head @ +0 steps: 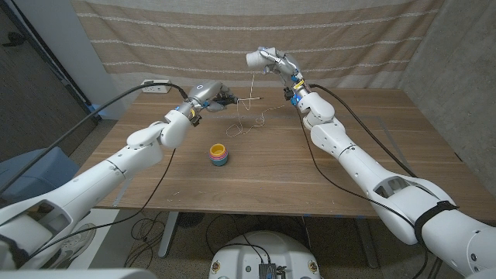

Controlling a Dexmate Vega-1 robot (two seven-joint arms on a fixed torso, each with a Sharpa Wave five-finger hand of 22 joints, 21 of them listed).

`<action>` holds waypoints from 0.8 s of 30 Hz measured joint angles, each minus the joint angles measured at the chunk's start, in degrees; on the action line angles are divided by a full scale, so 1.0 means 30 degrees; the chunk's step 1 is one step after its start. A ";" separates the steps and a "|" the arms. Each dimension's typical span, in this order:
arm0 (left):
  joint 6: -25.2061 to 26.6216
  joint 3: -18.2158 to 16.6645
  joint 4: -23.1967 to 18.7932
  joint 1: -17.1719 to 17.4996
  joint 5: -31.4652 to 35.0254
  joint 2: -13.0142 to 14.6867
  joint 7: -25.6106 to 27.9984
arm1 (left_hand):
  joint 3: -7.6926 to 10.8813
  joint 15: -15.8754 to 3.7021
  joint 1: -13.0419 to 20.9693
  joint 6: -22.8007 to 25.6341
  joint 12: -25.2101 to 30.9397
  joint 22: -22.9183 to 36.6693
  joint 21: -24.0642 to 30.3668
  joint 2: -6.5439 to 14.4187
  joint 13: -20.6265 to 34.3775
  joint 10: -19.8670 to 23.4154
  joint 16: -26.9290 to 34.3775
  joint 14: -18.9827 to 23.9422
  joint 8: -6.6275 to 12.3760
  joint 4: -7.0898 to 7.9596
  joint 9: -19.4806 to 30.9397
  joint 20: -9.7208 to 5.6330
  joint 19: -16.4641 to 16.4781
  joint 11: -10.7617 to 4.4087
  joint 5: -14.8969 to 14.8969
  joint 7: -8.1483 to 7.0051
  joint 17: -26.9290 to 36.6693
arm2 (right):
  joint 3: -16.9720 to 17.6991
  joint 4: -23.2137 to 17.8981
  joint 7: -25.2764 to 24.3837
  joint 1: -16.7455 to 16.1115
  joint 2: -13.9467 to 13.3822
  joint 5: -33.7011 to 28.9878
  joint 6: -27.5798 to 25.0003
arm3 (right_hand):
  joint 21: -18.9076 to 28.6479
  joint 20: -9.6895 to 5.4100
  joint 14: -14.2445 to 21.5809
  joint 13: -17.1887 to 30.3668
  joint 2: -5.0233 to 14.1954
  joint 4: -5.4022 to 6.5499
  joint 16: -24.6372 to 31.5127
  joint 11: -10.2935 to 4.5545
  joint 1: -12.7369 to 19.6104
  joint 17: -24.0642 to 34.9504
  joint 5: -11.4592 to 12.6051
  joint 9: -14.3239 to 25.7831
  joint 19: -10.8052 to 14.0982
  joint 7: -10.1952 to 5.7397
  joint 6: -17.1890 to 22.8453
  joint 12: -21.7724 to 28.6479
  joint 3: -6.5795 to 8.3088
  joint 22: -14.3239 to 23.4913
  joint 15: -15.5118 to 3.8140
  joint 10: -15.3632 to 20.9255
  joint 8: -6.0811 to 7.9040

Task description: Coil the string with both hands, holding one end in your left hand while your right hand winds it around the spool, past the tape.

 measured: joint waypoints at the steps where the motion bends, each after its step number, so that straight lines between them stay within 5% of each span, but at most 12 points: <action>1: -0.0036 -0.0028 -0.0001 0.0019 -0.0047 0.0006 0.0006 | -0.0001 0.0000 0.0000 0.0000 0.0000 0.0000 0.0004 0.0000 0.0000 0.0057 -0.0002 0.0000 -0.0017 0.0000 0.0002 0.0000 0.0000 0.0057 -0.0002 0.0001 -0.0002 | 0.0015 0.0089 -0.0024 0.0001 0.0023 -0.0005 -0.0005 | 0.0000 0.0000 0.0001 0.0000 0.0000 0.0000 0.0000 0.0000 0.0000 0.0017 0.0000 -0.0014 0.0000 0.0000 0.0000 0.0000 0.0000 -0.0057 0.0001 0.0000 0.0000; 9: -0.0574 -0.0398 0.0096 0.0153 -0.0732 0.0009 0.0021 | -0.0051 -0.0002 0.0000 0.0003 -0.0152 0.0000 0.0032 0.0000 0.0044 0.0057 -0.0023 0.0001 -0.0048 -0.0003 0.0001 -0.0037 -0.0037 0.0057 -0.0008 -0.0002 -0.0010 | 0.0140 0.0894 -0.2342 -0.0320 0.0135 -0.0739 -0.0366 | 0.0214 -0.0001 0.0034 0.0000 -0.0002 0.0001 -0.0076 0.0000 0.0002 0.0034 -0.0015 -0.0024 0.0001 0.0000 0.0000 0.0000 0.0000 -0.0175 0.0034 0.0000 -0.0001; 24: -0.1491 -0.1065 0.0635 0.0168 -0.2482 -0.0214 -0.0390 | -0.0003 0.0005 0.0000 0.0112 -0.0151 0.0000 0.0071 0.0000 0.0087 0.0056 0.0019 0.0008 -0.0105 -0.0066 0.0000 -0.0037 -0.0038 0.0057 -0.0052 0.0013 0.0078 | 0.0358 0.0392 -0.5503 -0.2135 -0.0599 -0.1712 -0.1287 | 0.0561 -0.0001 0.0167 0.0000 -0.0005 0.0001 -0.0089 0.0002 0.0005 0.0032 0.0062 -0.0023 0.0003 -0.0001 0.0002 0.0000 -0.0001 -0.0529 0.0032 0.0002 -0.0001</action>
